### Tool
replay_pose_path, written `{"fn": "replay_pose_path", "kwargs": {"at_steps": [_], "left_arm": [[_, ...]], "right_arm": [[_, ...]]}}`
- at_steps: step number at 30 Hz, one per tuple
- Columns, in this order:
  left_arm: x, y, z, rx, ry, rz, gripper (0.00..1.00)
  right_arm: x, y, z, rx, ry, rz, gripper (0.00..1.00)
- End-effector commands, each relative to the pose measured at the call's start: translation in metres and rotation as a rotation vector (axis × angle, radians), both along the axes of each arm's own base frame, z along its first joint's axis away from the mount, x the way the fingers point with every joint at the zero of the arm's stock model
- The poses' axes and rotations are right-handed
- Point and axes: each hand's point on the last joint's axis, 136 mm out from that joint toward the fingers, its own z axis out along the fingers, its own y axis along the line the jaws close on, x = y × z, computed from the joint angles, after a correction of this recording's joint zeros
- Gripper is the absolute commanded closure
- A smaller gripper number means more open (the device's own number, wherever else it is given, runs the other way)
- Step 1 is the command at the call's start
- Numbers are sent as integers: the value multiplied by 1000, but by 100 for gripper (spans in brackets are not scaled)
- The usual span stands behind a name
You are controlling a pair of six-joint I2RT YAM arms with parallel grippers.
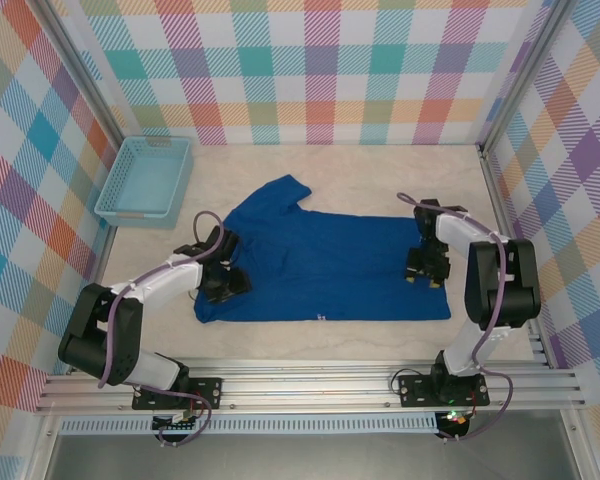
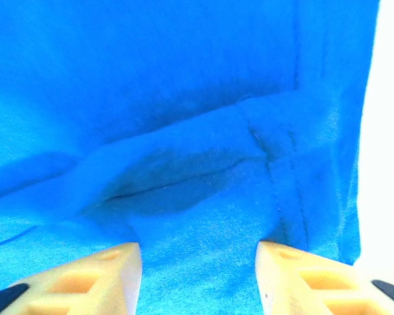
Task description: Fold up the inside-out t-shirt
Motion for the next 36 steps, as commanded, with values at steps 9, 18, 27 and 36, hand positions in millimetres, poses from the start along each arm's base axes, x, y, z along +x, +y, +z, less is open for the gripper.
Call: {"fn": "replay_pose_path", "kwargs": {"at_steps": [9, 18, 27, 36], "left_arm": [[99, -6, 48, 34, -226, -25, 36], [185, -5, 58, 20, -335, -64, 30], [218, -11, 54, 39, -320, -91, 29], [232, -19, 40, 35, -296, -132, 29]], "right_arm": [[98, -14, 44, 26, -302, -63, 48], [180, -37, 45, 21, -421, -72, 41], [193, -36, 7, 27, -308, -23, 46], [191, -60, -7, -106, -244, 24, 65]]}}
